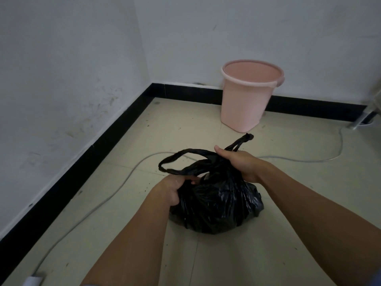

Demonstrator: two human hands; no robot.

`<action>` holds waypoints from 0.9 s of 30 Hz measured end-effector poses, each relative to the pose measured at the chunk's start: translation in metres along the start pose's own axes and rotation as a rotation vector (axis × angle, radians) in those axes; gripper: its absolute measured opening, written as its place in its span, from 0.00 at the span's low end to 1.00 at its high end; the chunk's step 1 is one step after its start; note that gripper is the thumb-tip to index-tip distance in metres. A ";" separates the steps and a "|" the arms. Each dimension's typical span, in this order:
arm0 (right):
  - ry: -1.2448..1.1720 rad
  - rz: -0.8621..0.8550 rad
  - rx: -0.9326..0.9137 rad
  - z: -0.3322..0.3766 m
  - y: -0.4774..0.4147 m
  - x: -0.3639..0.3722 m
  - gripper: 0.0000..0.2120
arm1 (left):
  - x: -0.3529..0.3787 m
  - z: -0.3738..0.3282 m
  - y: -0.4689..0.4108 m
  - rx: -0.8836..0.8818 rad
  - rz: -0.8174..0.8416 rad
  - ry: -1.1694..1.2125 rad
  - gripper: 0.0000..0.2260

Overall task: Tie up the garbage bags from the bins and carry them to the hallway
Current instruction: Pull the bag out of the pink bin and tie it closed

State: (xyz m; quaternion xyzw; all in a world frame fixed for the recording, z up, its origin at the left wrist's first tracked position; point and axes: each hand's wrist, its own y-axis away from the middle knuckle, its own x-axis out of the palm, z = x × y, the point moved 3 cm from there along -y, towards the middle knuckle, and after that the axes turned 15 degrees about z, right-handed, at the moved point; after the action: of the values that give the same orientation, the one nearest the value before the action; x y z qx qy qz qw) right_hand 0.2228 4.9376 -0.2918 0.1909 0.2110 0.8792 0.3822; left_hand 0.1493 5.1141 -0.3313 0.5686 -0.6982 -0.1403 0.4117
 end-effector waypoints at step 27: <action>-0.208 -0.098 -0.067 -0.017 -0.013 0.000 0.15 | 0.001 0.014 -0.005 -0.103 0.019 -0.029 0.21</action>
State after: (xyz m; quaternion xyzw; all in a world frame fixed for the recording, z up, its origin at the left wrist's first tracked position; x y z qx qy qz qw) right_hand 0.2218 4.9421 -0.3131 0.2578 0.1498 0.8415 0.4505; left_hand 0.1421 5.1083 -0.3429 0.5380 -0.7013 -0.1804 0.4315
